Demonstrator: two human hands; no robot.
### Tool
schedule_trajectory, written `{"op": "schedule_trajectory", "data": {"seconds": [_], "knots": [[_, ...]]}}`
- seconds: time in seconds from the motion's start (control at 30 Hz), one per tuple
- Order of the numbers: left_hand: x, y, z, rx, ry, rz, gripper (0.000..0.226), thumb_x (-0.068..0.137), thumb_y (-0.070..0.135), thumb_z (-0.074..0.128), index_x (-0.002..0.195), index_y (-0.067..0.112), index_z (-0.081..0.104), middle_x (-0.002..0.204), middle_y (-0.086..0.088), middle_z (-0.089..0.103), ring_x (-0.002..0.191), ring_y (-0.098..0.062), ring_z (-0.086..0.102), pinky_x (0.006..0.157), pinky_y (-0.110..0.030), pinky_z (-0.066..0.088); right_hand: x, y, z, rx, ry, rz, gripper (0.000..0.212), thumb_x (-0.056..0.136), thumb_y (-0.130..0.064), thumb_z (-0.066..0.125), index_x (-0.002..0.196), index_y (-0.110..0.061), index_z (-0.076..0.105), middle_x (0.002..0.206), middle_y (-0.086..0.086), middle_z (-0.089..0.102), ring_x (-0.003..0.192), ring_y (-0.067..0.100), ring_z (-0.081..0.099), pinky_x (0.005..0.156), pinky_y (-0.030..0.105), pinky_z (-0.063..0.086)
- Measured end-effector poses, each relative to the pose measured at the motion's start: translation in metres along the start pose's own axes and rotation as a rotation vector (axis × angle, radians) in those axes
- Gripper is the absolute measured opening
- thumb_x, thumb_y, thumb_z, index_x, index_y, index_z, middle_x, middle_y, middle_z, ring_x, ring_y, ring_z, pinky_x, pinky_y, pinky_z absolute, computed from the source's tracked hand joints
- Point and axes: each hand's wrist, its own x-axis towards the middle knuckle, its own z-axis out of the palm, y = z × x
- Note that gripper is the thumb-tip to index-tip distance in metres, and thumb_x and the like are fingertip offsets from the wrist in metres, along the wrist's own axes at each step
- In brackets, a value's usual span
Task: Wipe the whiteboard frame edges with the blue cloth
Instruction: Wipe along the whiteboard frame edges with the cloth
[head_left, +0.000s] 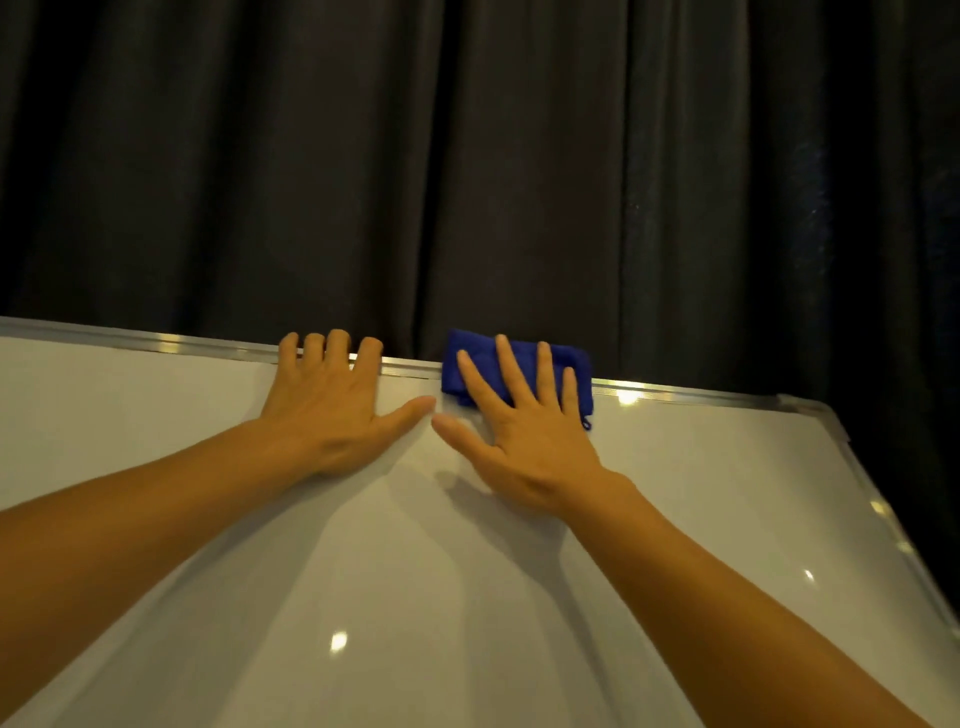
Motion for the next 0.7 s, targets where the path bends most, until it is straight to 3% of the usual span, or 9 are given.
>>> {"op": "schedule_trajectory", "data": {"seconds": [0.13, 0.27, 0.4, 0.5, 0.57, 0.7], "knots": [[-0.013, -0.004, 0.0, -0.043, 0.0, 0.019, 0.119, 0.06, 0.096, -0.006, 0.148, 0.025, 0.03, 0.153, -0.012, 0.035, 0.143, -0.037, 0.028, 0.121, -0.059, 0.007, -0.022, 0.056, -0.017, -0.065, 0.03, 0.083, 0.073, 0.075, -0.092, 0.0, 0.135, -0.063, -0.028, 0.159, -0.013, -0.028, 0.142, 0.022, -0.036, 0.115, 0.047, -0.024], [-0.016, 0.028, 0.005, -0.061, -0.047, -0.026, 0.113, 0.065, 0.094, -0.003, 0.156, 0.027, 0.001, 0.166, -0.013, 0.001, 0.151, -0.039, -0.006, 0.117, -0.063, -0.01, -0.019, 0.053, -0.019, -0.025, 0.012, 0.255, 0.084, 0.067, -0.094, -0.006, 0.141, -0.058, -0.023, 0.162, -0.008, -0.023, 0.145, 0.029, -0.03, 0.112, 0.05, -0.024], [-0.018, 0.046, 0.011, -0.029, -0.063, -0.04, 0.111, 0.064, 0.093, -0.003, 0.155, 0.03, -0.012, 0.166, -0.011, -0.012, 0.15, -0.039, -0.016, 0.117, -0.066, -0.008, -0.009, 0.011, -0.005, 0.008, -0.021, 0.087, 0.078, 0.07, -0.092, -0.006, 0.139, -0.06, -0.023, 0.162, -0.008, -0.023, 0.144, 0.029, -0.032, 0.109, 0.048, -0.029], [-0.022, 0.034, 0.012, -0.066, -0.035, -0.028, 0.112, 0.062, 0.097, -0.001, 0.154, 0.034, -0.015, 0.166, -0.008, -0.015, 0.149, -0.038, -0.019, 0.117, -0.063, -0.01, -0.017, 0.04, -0.015, -0.053, -0.007, 0.03, 0.069, 0.076, -0.089, 0.0, 0.135, -0.064, -0.025, 0.162, -0.01, -0.022, 0.145, 0.027, -0.031, 0.111, 0.046, -0.028], [-0.027, 0.032, 0.01, -0.1, -0.037, -0.02, 0.112, 0.061, 0.096, -0.002, 0.153, 0.034, -0.017, 0.165, -0.007, -0.018, 0.149, -0.038, -0.022, 0.118, -0.063, -0.011, -0.03, 0.078, -0.027, -0.071, -0.003, 0.12, 0.07, 0.077, -0.088, 0.001, 0.139, -0.063, -0.019, 0.163, -0.009, -0.019, 0.147, 0.028, -0.026, 0.114, 0.048, -0.022], [-0.033, 0.055, 0.009, -0.088, -0.037, -0.057, 0.106, 0.068, 0.09, -0.001, 0.153, 0.03, -0.019, 0.164, -0.009, -0.021, 0.147, -0.042, -0.023, 0.116, -0.067, -0.007, -0.043, 0.111, -0.037, -0.015, 0.017, 0.519, 0.08, 0.077, -0.084, -0.001, 0.149, -0.052, -0.01, 0.165, -0.003, -0.016, 0.147, 0.034, -0.023, 0.116, 0.056, -0.018]]}}
